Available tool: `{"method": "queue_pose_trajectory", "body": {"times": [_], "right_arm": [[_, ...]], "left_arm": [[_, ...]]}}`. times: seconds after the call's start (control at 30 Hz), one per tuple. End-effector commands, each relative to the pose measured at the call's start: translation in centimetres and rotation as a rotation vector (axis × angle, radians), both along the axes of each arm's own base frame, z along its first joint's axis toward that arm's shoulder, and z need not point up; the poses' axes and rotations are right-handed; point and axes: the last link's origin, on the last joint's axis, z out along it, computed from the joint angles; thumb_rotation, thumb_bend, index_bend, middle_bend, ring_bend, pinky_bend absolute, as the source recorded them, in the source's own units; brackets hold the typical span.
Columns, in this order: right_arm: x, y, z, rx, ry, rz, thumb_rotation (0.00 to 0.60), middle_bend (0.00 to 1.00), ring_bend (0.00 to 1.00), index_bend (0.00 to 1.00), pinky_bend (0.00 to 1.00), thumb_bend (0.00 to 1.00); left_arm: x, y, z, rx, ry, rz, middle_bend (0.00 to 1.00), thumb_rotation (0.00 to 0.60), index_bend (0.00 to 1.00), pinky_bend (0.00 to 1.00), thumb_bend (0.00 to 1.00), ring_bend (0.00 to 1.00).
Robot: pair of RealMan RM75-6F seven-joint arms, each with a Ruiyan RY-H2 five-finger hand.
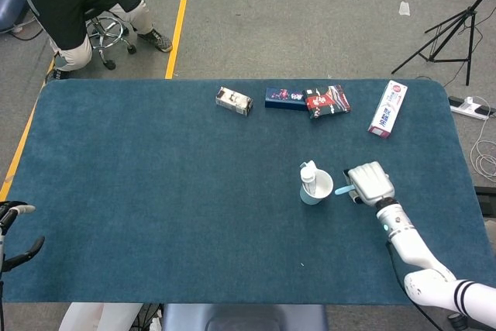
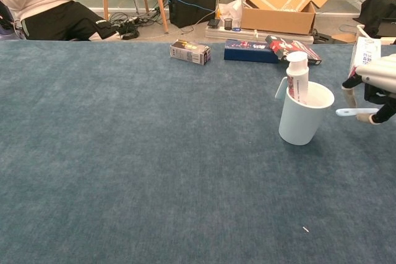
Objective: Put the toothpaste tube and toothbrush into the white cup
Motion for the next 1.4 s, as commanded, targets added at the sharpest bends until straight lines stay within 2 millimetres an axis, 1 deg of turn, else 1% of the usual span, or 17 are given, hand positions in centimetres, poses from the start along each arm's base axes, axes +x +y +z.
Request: {"method": "queue_pose_trajectory", "body": {"times": [0.03,0.2,0.3,0.63,0.83,1.17,1.4], "right_arm": [[0.1,0.1,1.0,-0.025,-0.023,0.003,0.600,1.00,1.00,0.62,1.00,0.28],[1.0,0.1,2.5,-0.061,-0.073,0.020,0.600,1.00,1.00,0.62,1.00,0.28],[1.8,0.2,3.5,-0.082,-0.114,0.039,0.600,1.00,1.00,0.62,1.00,0.28],[4.7,1.1,6.7,-0.110,-0.330,0.066,0.600,1.00,1.00,0.62,1.00,0.28],[5.8,1.8,8.2,-0.091,-0.475,0.068,0.600,1.00,1.00,0.62,1.00,0.28],[7.4,2.4,9.0,-0.030,-0.695,0.078,0.600,1.00,1.00,0.62,1.00,0.28],[8.1,2.7,8.7,0.044,-0.827,0.071,0.600,1.00,1.00,0.62,1.00,0.28]], "left_arm": [[0.0,0.0,0.0,-0.001,0.002,0.001,0.30,0.600,0.33,0.27,0.22,0.21],[0.0,0.0,-0.1,-0.003,0.004,0.002,0.30,0.600,0.33,0.27,0.22,0.21],[0.0,0.0,-0.1,-0.004,0.006,0.004,0.30,0.600,0.33,0.27,0.22,0.21],[-0.1,0.0,-0.2,-0.007,0.008,0.006,0.30,0.600,0.33,0.27,0.22,0.21],[-0.1,0.1,-0.3,-0.010,0.011,0.008,0.30,0.600,0.33,0.27,0.22,0.21],[-0.1,0.1,-0.3,-0.010,0.011,0.010,0.30,0.600,0.33,0.27,0.22,0.21],[-0.1,0.1,-0.3,-0.010,0.008,0.011,0.30,0.600,0.33,0.27,0.22,0.21]]}}
